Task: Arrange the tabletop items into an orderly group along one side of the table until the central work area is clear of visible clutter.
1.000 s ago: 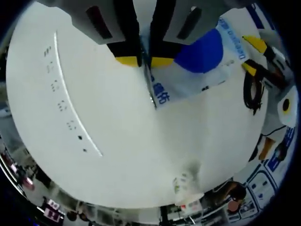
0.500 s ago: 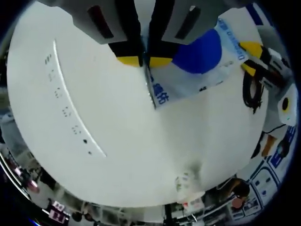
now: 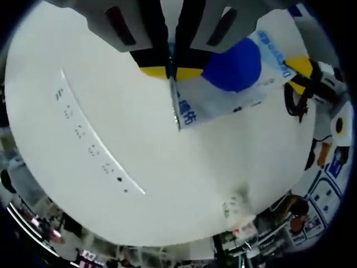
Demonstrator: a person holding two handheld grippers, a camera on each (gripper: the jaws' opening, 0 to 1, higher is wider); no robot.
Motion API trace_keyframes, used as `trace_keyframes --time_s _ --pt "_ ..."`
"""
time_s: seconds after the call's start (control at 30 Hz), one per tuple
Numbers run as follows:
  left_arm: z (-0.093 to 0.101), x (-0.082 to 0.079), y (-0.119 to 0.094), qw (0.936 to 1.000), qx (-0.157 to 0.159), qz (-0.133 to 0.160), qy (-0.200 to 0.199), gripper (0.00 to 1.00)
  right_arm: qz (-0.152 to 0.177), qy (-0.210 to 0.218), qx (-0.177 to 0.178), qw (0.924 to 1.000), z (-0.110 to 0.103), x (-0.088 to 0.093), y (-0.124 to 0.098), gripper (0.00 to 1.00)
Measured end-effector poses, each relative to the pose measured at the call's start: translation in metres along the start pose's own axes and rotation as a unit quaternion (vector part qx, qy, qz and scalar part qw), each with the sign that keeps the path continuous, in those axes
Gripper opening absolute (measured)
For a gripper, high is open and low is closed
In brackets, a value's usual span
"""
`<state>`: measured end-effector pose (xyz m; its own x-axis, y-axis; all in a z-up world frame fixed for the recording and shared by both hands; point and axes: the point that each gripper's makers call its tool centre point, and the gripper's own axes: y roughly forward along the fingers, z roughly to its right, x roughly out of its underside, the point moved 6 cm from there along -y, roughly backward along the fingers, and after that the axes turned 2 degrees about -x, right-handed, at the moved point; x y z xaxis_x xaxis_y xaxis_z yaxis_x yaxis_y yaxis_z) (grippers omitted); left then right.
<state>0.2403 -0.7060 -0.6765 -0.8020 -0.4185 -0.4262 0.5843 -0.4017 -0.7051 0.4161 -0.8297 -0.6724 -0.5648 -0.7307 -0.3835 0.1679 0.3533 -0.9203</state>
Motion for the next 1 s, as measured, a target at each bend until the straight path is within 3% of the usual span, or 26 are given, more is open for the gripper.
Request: trace_keyframes --time_s 0.27,0.37,0.43,0.53,1.0 --pt "-0.007 -0.014 0.000 0.9998 -0.009 0.015 0.003 0.08 0.011 0.047 0.002 0.9989 0.001 0.008 -0.007 0.00" --pt "-0.009 -0.021 0.000 0.9996 -0.013 0.021 0.012 0.08 0.008 0.083 0.003 0.9965 0.000 0.015 -0.009 0.00" --pt "-0.011 -0.025 0.001 0.9995 -0.016 0.024 0.013 0.07 0.006 0.130 0.001 0.9915 0.001 0.024 -0.010 0.00" --pt "-0.016 -0.034 0.002 0.9989 -0.024 0.028 0.030 0.07 0.011 0.161 -0.003 0.9869 0.000 0.032 -0.011 0.00" --pt "-0.031 -0.053 0.012 0.9909 -0.050 0.052 0.113 0.09 0.053 0.247 0.014 0.9674 -0.017 0.061 -0.017 0.00"
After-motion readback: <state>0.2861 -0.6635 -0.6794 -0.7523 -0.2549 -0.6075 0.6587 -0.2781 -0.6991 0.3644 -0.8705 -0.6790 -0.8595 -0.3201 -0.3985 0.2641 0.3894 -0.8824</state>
